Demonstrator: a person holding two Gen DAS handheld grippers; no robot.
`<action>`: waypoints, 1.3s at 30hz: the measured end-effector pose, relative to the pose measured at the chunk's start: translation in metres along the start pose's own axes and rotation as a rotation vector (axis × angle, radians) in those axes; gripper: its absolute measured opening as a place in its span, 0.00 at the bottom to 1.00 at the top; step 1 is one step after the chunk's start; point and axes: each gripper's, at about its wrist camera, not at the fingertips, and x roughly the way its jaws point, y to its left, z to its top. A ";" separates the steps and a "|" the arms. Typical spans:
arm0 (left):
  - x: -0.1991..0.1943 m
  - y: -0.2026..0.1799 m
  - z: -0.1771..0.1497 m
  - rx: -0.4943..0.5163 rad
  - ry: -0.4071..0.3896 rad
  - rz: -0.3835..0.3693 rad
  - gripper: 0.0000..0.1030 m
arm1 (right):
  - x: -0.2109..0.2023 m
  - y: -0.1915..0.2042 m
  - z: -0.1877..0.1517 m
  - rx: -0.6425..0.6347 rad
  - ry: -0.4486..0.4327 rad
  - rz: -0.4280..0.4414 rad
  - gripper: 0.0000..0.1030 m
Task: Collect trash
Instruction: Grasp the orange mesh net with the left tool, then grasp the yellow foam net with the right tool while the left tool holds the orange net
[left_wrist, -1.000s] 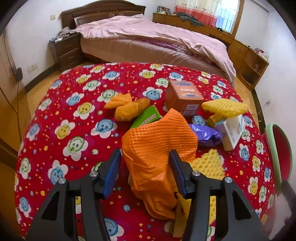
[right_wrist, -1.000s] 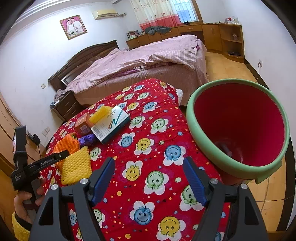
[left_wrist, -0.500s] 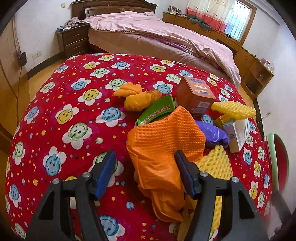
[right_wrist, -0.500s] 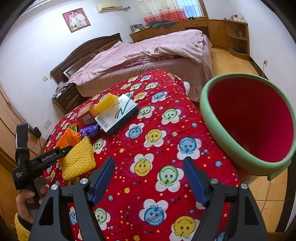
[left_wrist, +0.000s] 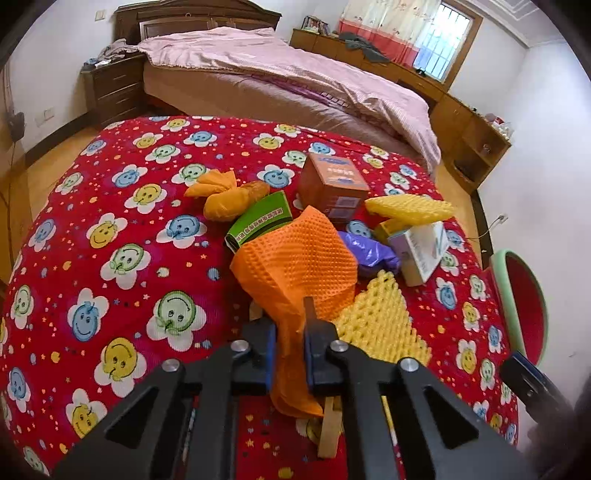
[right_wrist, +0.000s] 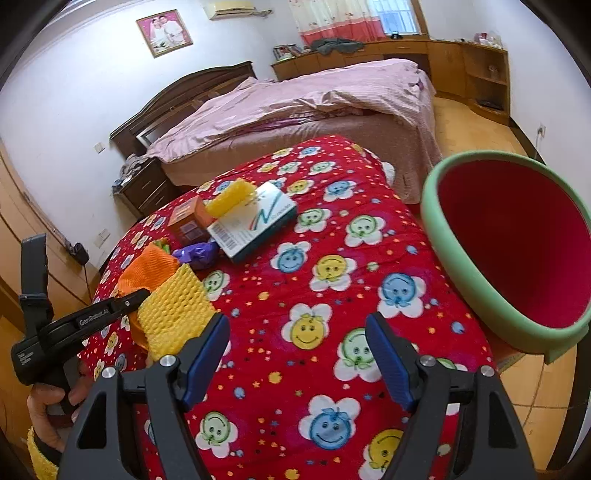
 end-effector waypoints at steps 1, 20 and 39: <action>-0.004 0.000 0.000 0.000 -0.008 -0.004 0.08 | 0.001 0.003 0.001 -0.009 0.001 0.005 0.76; -0.053 0.056 -0.013 -0.064 -0.089 0.181 0.08 | 0.062 0.077 -0.006 -0.179 0.124 0.095 0.75; -0.058 0.058 -0.023 -0.075 -0.079 0.188 0.08 | 0.051 0.069 -0.013 -0.147 0.077 0.116 0.11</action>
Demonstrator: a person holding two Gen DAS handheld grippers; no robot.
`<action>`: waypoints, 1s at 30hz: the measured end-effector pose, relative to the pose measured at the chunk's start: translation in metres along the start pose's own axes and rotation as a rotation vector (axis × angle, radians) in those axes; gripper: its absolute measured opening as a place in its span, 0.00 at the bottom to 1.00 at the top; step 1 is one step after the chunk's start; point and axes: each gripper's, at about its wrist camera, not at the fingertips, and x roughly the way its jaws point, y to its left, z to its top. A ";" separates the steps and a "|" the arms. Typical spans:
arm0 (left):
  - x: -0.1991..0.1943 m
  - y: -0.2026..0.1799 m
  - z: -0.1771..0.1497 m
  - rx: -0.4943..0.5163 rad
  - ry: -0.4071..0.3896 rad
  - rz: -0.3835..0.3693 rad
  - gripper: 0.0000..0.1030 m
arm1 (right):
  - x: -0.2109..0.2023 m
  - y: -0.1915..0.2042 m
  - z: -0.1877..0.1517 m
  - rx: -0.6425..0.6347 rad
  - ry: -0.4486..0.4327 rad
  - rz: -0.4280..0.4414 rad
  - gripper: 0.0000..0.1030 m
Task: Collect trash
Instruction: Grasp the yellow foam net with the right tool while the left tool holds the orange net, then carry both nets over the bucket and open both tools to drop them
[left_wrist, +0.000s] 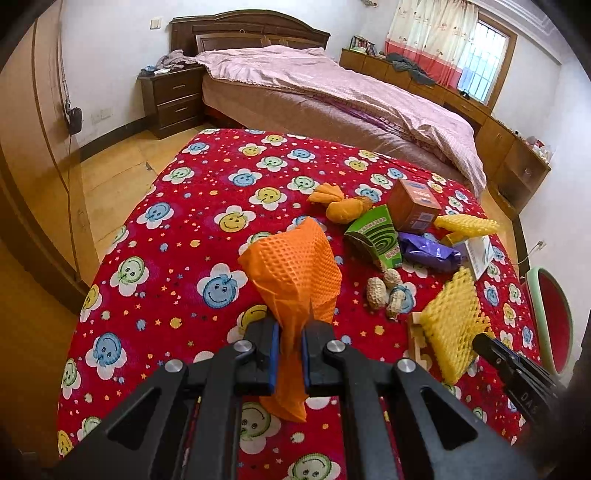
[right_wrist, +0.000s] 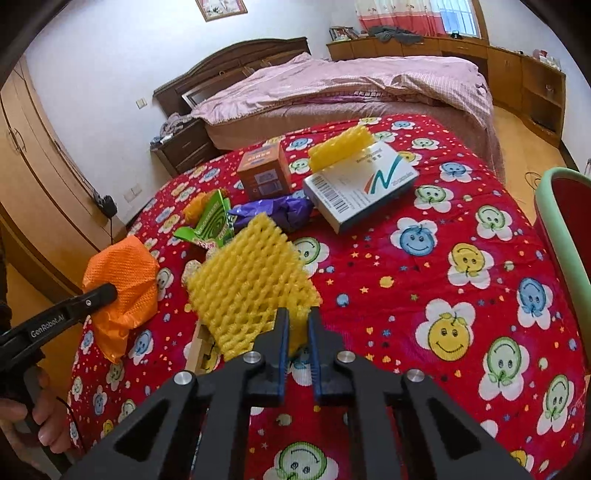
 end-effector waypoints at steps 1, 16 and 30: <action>-0.002 -0.001 0.000 0.002 -0.004 -0.002 0.08 | -0.003 -0.001 0.000 0.003 -0.006 0.001 0.11; -0.029 -0.045 0.010 0.076 -0.042 -0.096 0.08 | -0.079 -0.026 -0.002 0.064 -0.171 -0.002 0.10; -0.052 -0.126 0.023 0.216 -0.049 -0.256 0.08 | -0.149 -0.076 -0.007 0.157 -0.329 -0.087 0.10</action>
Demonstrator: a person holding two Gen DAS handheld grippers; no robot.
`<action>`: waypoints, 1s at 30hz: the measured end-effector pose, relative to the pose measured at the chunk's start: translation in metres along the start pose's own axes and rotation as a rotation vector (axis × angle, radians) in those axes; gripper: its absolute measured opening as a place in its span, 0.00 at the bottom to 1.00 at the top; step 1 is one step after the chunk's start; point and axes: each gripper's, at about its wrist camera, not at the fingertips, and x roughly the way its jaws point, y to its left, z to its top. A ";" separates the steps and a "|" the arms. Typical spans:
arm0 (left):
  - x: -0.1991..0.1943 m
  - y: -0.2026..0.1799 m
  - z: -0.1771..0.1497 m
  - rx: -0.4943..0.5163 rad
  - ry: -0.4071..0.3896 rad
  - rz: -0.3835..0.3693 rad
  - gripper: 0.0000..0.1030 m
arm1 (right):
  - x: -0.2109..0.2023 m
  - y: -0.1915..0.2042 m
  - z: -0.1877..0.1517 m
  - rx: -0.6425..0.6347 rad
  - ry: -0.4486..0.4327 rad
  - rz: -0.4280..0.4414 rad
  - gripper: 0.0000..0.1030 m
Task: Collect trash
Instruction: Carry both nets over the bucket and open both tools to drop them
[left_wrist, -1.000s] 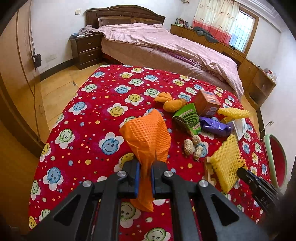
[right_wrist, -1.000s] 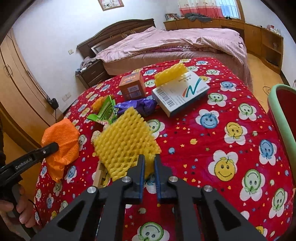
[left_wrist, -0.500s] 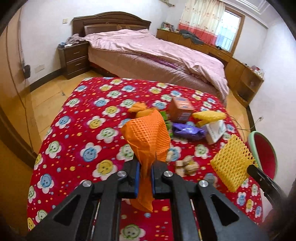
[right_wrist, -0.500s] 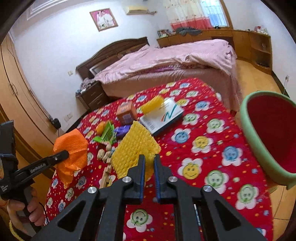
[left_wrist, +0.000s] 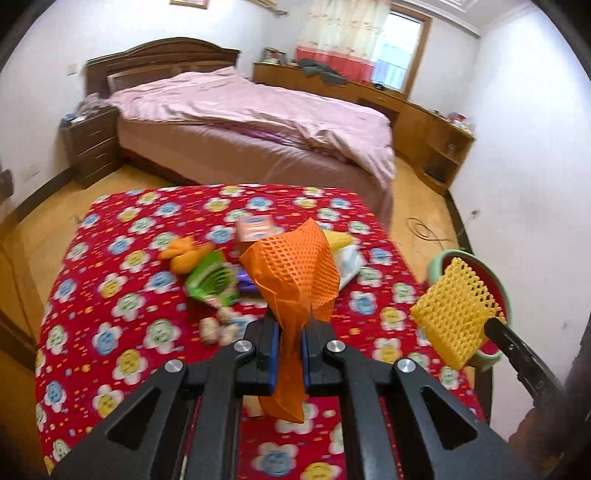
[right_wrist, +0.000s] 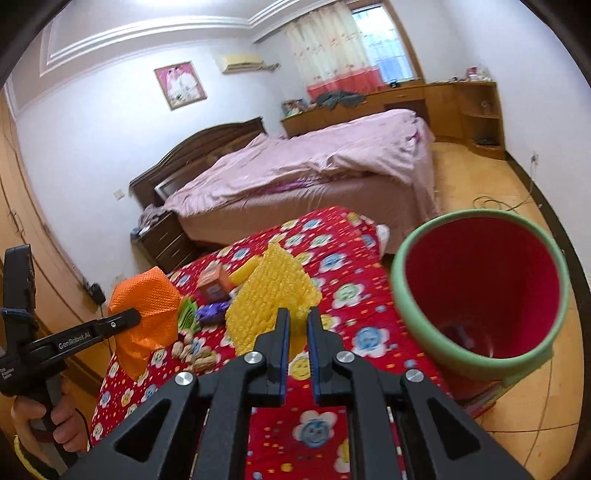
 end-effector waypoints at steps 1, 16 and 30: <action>0.002 -0.009 0.002 0.015 0.003 -0.014 0.08 | -0.003 -0.004 0.001 0.007 -0.008 -0.007 0.10; 0.034 -0.107 0.013 0.173 0.030 -0.161 0.08 | -0.040 -0.079 0.008 0.127 -0.099 -0.129 0.10; 0.090 -0.192 0.007 0.298 0.090 -0.272 0.08 | -0.046 -0.152 0.002 0.246 -0.106 -0.252 0.10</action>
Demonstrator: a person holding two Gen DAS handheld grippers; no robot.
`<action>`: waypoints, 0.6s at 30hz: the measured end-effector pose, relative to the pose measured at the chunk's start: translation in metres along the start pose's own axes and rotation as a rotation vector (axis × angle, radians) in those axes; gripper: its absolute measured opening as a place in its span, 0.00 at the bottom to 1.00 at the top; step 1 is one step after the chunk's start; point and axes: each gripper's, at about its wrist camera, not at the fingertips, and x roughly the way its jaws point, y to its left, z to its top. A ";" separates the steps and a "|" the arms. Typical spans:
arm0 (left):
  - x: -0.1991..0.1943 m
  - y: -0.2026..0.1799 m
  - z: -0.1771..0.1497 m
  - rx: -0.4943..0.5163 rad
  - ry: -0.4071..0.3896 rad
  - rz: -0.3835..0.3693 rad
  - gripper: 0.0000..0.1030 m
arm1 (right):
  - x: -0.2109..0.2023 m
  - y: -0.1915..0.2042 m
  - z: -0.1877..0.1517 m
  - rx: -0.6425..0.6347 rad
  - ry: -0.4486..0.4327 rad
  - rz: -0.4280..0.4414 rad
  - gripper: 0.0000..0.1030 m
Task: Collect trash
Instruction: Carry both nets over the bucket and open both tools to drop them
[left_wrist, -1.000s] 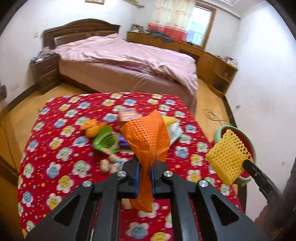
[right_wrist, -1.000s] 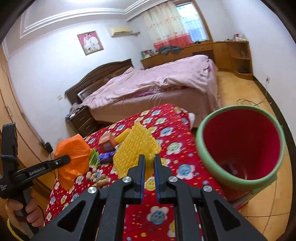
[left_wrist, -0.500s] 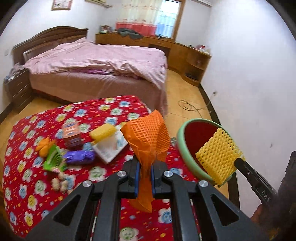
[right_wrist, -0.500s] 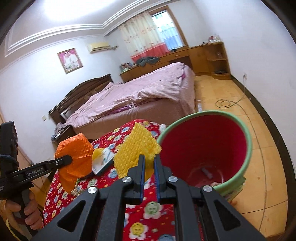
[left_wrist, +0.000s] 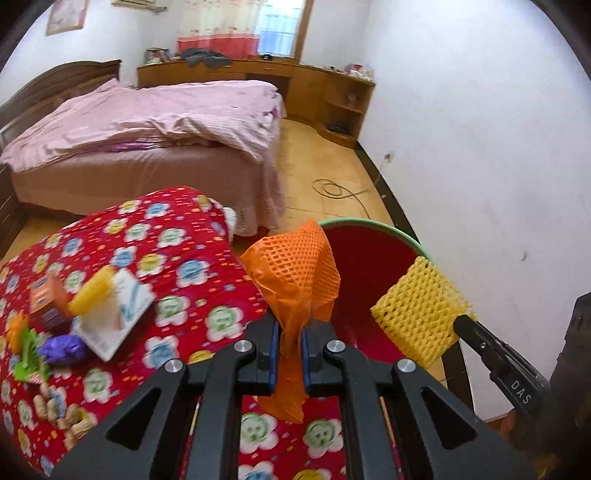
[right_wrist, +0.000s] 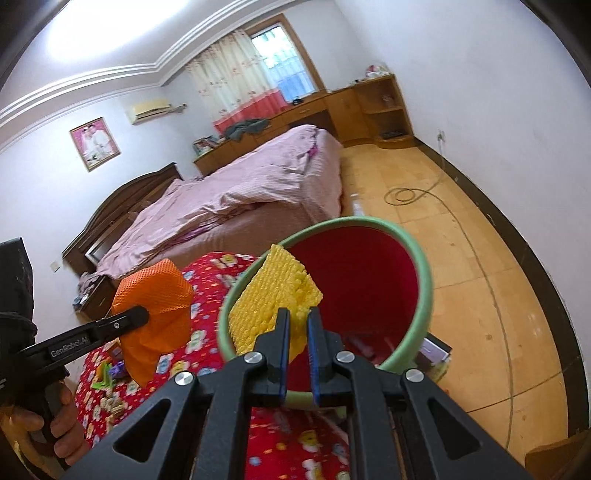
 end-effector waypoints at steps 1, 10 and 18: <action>0.005 -0.004 0.001 0.009 0.002 -0.007 0.08 | 0.002 -0.003 0.000 0.004 0.002 -0.008 0.10; 0.040 -0.028 0.004 0.053 0.037 -0.082 0.08 | 0.017 -0.023 -0.002 0.028 0.023 -0.067 0.11; 0.048 -0.031 0.002 0.051 0.041 -0.062 0.36 | 0.026 -0.020 -0.002 0.042 0.034 -0.082 0.15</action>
